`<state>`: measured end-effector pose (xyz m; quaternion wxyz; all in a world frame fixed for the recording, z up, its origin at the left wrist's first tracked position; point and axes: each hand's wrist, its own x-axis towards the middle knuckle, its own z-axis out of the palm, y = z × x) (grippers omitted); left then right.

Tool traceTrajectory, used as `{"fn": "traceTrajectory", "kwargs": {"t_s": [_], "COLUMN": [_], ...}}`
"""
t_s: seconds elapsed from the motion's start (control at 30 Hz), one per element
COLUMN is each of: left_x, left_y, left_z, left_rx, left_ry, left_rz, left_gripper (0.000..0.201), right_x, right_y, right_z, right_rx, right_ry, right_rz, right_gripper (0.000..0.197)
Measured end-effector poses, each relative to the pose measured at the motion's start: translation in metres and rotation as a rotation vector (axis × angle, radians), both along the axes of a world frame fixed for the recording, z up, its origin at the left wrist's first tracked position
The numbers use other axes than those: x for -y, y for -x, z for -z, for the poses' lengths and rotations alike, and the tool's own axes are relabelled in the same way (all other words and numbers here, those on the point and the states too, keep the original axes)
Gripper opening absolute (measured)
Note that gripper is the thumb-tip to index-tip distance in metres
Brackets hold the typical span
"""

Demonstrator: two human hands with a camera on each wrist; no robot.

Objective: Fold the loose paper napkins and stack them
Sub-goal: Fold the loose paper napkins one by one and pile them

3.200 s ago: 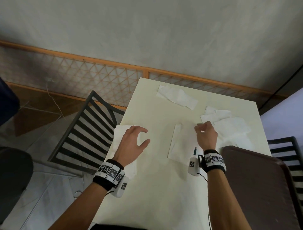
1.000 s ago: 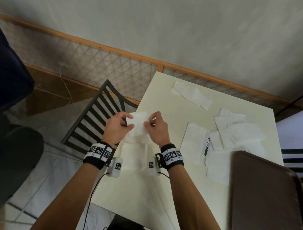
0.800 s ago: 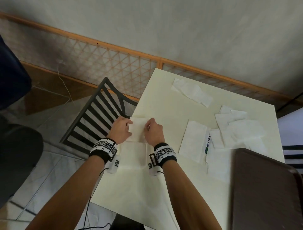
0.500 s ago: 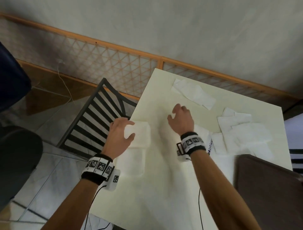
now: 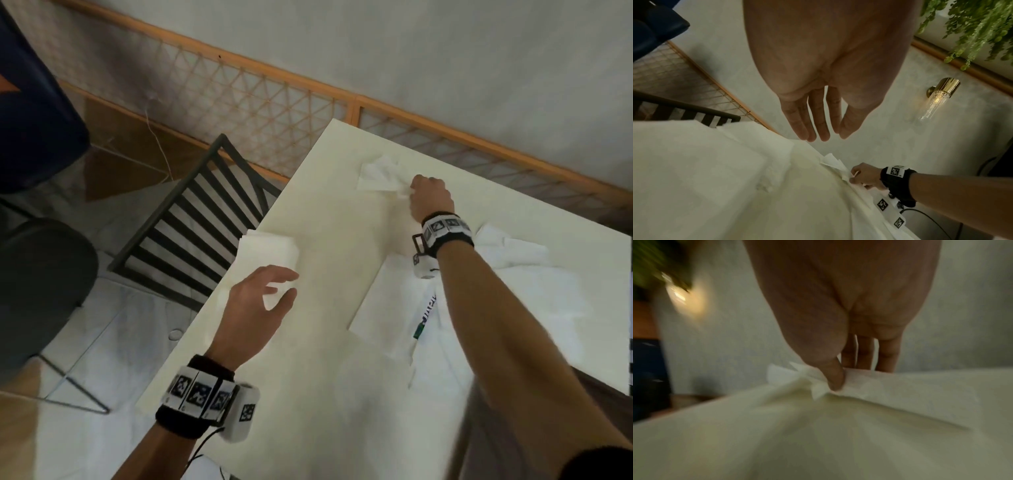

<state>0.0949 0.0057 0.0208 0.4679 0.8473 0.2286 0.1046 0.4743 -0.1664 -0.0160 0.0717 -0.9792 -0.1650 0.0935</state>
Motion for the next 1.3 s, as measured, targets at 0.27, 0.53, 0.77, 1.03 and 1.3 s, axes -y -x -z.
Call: {"fn": "traceTrajectory", "kwargs": {"t_s": [0.27, 0.53, 0.77, 1.03, 1.3], "left_x": [0.089, 0.153, 0.149, 0.142, 0.155], "left_y": [-0.026, -0.043, -0.033, -0.029, -0.014], "left_z": [0.014, 0.038, 0.017, -0.001, 0.02], "left_rx": [-0.052, -0.041, 0.172, 0.155, -0.179], "left_ry": [0.369, 1.022, 1.125, 0.94, 0.506], "left_rz": [0.008, -0.268, -0.417, -0.058, 0.188], "left_gripper": [0.021, 0.038, 0.014, 0.027, 0.039], "right_x": [0.072, 0.128, 0.161, 0.161, 0.165], "right_y": [0.168, 0.292, 0.288, 0.279, 0.286], "right_z": [-0.047, -0.023, -0.028, -0.007, 0.013], "right_rx": [0.031, -0.352, -0.547, -0.61, -0.51], "right_ry": [-0.236, -0.622, -1.048, -1.202, -1.01], "right_rz": [-0.082, -0.026, 0.132, 0.328, 0.512], "right_gripper": [0.013, 0.031, 0.011, 0.014, 0.016]}}
